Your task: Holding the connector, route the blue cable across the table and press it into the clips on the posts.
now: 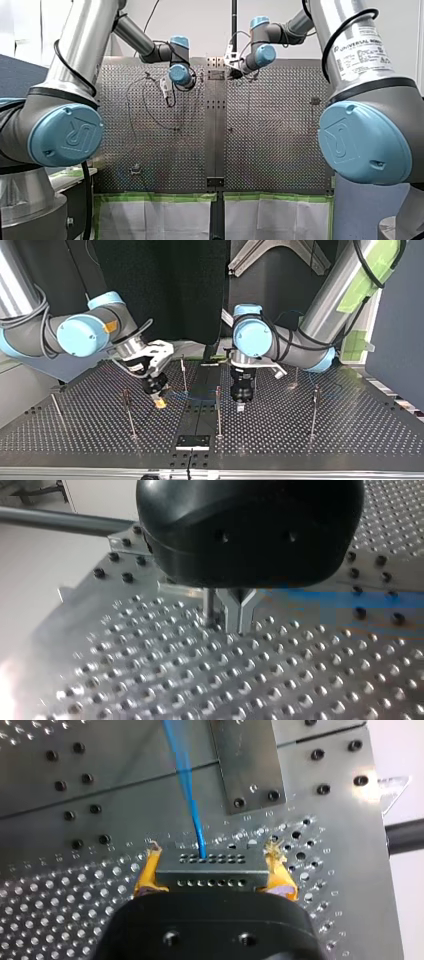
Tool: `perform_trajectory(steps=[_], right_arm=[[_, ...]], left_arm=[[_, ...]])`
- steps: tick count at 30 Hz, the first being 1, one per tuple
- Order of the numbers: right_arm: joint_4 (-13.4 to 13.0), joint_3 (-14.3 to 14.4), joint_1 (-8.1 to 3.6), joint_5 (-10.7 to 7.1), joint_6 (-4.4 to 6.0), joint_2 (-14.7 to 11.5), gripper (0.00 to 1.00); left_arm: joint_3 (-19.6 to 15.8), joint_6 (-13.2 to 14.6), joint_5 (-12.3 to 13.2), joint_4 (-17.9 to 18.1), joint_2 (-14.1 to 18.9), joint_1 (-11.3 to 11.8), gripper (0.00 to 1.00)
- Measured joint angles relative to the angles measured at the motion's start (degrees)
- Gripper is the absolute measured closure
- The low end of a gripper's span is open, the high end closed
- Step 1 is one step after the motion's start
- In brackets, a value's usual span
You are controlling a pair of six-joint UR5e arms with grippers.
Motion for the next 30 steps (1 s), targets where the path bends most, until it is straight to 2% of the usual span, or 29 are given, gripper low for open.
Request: perform_trajectory(steps=[9,10,11,12,14,15,16,17,18,20,30], right_arm=[[-0.04,-0.28,-1.26,-0.01,0.05,0.38,1.0],[-0.04,-0.29,-1.34,-0.01,0.03,0.38,1.0],[-0.04,-0.29,-1.4,-0.03,0.01,0.38,1.0],[-0.04,-0.3,-1.48,-0.04,-0.02,0.39,1.0],[-0.04,-0.3,-1.53,-0.06,-0.08,0.39,1.0],[-0.04,-0.31,-1.54,-0.08,-0.13,0.4,1.0],[-0.04,-0.31,-1.54,-0.08,-0.15,0.4,1.0],[-0.04,-0.3,-1.54,-0.09,-0.17,0.4,1.0],[-0.05,-0.31,-1.54,-0.09,-0.18,0.4,1.0],[-0.02,-0.31,-1.55,-0.09,-0.22,0.4,1.0],[0.17,-0.31,-1.55,-0.09,-0.38,0.4,1.0]], left_arm=[[0.62,-0.16,1.1,-0.07,-0.96,1.85,1.0],[0.61,-0.19,1.17,-0.16,-0.96,1.95,0.85],[0.61,-0.23,1.21,-0.29,-0.96,2.02,0.8],[0.61,-0.32,1.24,-0.51,-0.95,2.07,0.8],[0.61,-0.58,1.24,-1.03,-0.92,2.02,0.5],[0.61,-0.78,1.25,-1.32,-0.89,1.97,0.5],[0.61,-1.05,1.27,-1.67,-0.89,1.93,0.4],[0.61,-1.52,1.29,-2.23,-0.88,1.87,0.25],[0.61,-1.89,1.31,-2.67,-0.87,1.81,0.25],[0.61,-2.47,1.38,-3.67,-0.8,1.68,0.02],[0.38,-2.17,2.21,-8.6,0.74,0.85,0.02]])
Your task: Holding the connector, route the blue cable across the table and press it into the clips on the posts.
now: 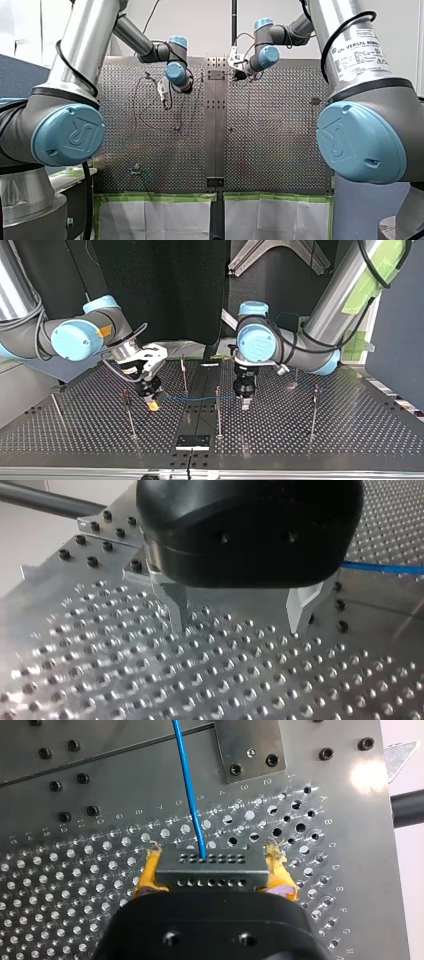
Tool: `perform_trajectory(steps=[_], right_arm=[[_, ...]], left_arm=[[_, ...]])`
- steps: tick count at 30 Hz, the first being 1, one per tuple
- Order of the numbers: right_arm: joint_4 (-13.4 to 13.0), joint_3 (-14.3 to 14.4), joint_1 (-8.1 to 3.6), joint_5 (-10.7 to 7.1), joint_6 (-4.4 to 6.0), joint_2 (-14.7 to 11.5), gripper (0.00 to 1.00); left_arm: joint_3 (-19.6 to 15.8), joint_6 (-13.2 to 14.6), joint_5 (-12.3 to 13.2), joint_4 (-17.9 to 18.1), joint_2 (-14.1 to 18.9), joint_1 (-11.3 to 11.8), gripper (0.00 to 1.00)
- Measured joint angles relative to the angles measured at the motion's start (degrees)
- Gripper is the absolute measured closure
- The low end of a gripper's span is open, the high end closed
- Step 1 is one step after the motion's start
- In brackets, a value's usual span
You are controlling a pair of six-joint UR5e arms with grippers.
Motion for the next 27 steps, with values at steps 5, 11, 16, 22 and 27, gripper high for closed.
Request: perform_trajectory(steps=[5,11,16,22,27], right_arm=[[0.07,0.0,0.0,0.01,-0.07,0.0,1.0],[0.16,0.0,0.0,0.08,-0.09,-0.06,1.0],[0.28,0.0,0.06,0.09,-0.1,-0.08,1.0],[0.31,0.06,0.23,0.09,-0.1,-0.08,1.0],[0.44,0.03,0.33,0.12,-0.1,-0.12,1.0]], left_arm=[[-0.3,-0.26,0.03,-1.0,0.96,-0.3,0.02],[-2.83,-0.81,0.08,-2.14,3.6,-1.04,0.02],[-5.71,-1.0,0.1,-2.3,6.48,-1.54,0.02],[-7.56,-1.09,0.1,-2.52,9.28,-2.22,0.02],[-8.89,-1.01,0.13,-2.74,11.74,-3.11,0.02]])
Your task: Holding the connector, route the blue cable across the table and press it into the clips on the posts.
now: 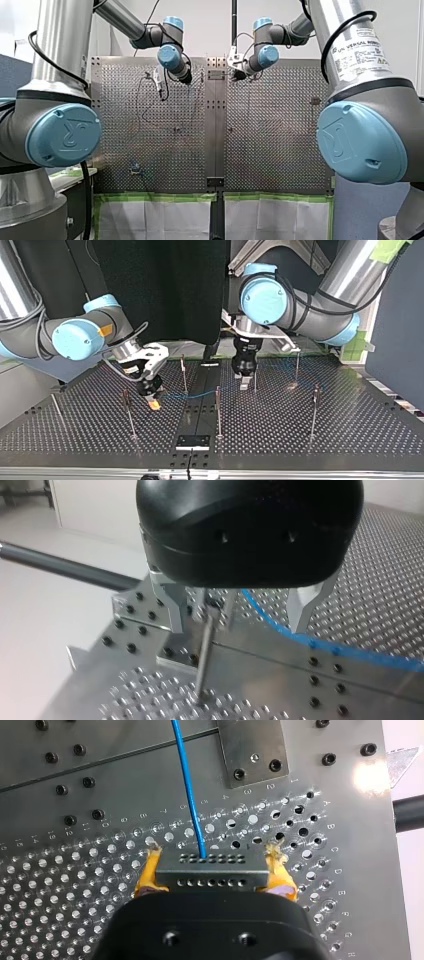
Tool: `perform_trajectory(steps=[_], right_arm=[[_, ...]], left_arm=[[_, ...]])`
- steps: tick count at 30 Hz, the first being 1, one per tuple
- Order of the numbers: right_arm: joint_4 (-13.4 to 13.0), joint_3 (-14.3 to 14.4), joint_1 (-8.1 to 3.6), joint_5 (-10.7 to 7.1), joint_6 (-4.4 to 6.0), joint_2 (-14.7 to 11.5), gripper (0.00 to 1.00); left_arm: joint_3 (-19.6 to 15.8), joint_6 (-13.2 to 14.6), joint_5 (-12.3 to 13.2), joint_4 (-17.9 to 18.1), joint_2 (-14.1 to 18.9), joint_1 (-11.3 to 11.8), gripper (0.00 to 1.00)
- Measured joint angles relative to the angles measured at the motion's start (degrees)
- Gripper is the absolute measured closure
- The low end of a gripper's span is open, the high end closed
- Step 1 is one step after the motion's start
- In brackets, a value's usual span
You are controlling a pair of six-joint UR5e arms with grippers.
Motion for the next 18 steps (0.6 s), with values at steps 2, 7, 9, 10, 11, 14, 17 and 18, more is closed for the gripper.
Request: perform_trajectory(steps=[2,7,9,10,11,14,17,18], right_arm=[[0.02,0.01,-0.02,0.02,0.0,-0.03,1.0],[0.15,0.0,-0.29,0.38,0.0,-0.27,1.0],[0.19,0.0,-0.38,0.72,0.0,-0.44,1.0],[0.2,0.0,-0.42,0.85,0.0,-0.51,1.0],[0.22,-0.01,-0.45,0.95,0.0,-0.56,1.0],[0.31,-0.02,-0.57,1.3,-0.04,-0.64,1.0],[0.45,-0.02,-0.7,1.62,-0.12,-0.71,1.0],[0.53,-0.02,-0.75,1.79,-0.18,-0.72,1.0]], left_arm=[[-0.33,-0.01,0.17,-0.01,0.94,-0.33,0.02],[-0.69,0.5,0.79,-0.05,2.88,-1.41,0.02],[-0.71,1.2,1.02,-0.05,3.14,-2.08,0.02],[-0.71,1.53,1.1,-0.04,3.2,-2.41,0.02],[-0.69,1.97,1.18,0.0,3.25,-2.86,0.02],[-0.63,2.73,0.86,0.57,3.29,-4.22,0.02],[-0.53,2.83,-0.13,1.64,3.21,-5.55,0.02],[-0.39,2.83,-0.62,2.17,3.15,-6.12,0.02]])
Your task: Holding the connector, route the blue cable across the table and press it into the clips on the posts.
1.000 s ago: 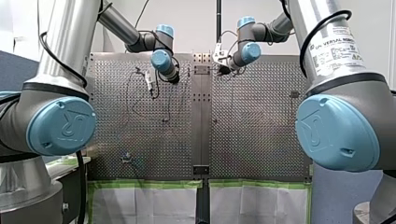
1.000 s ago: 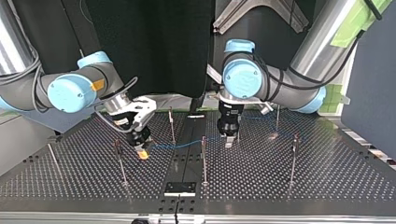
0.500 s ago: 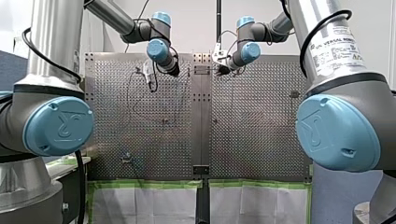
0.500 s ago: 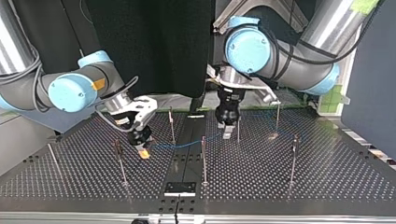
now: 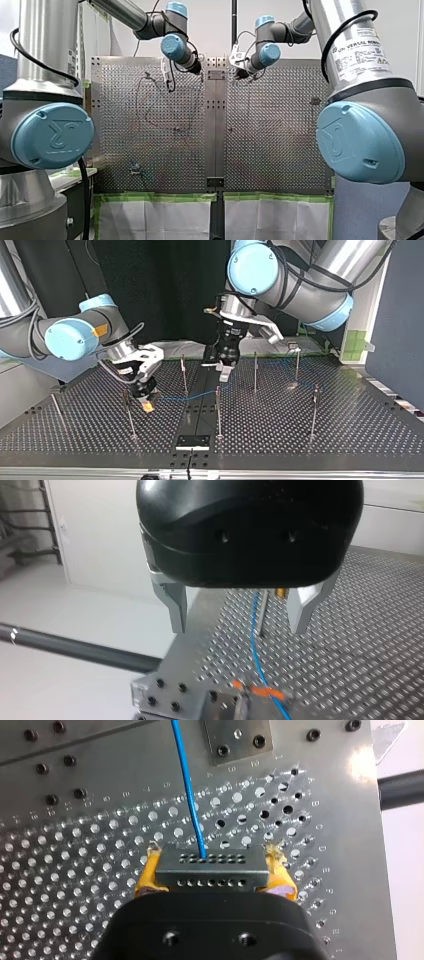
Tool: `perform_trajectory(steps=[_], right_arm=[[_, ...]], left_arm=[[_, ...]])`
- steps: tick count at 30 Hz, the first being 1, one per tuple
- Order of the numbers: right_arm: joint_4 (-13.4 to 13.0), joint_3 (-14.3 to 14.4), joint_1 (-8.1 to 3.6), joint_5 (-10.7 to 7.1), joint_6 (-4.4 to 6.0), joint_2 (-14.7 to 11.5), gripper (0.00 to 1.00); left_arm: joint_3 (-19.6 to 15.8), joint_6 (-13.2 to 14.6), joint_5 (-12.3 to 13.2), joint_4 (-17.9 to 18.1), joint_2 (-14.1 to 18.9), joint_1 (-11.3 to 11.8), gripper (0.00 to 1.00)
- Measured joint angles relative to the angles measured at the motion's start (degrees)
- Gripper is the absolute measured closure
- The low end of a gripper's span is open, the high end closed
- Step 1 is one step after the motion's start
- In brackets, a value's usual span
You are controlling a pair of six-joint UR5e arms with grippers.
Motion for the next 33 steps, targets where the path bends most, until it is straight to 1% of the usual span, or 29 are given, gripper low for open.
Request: perform_trajectory(steps=[5,9,11,21,30,33], right_arm=[[0.36,0.0,-0.2,0.83,-0.33,-0.03,1.0],[0.46,0.01,-0.37,1.04,-0.41,-0.04,1.0],[0.49,0.02,-0.42,1.07,-0.42,-0.04,1.0],[0.57,0.08,-0.65,1.09,-0.43,-0.04,1.0],[0.49,0.07,-0.86,1.09,-0.46,-0.03,1.0],[0.49,0.07,-0.9,1.09,-0.46,-0.03,1.0]], left_arm=[[1.05,-0.04,-1.88,1.11,-0.34,-2.18,0.02],[2.65,0.22,-2.68,0.28,-1.51,-4.0,0.02],[3.53,0.56,-3.08,-0.45,-2.36,-4.53,0.02],[8.13,1.72,-7.14,-2.65,-6.9,-5.52,0.02],[12.36,2.83,-9.61,-4.93,-11.14,-6.04,0.02],[13.81,2.91,-9.93,-5.23,-12.58,-5.96,0.02]])
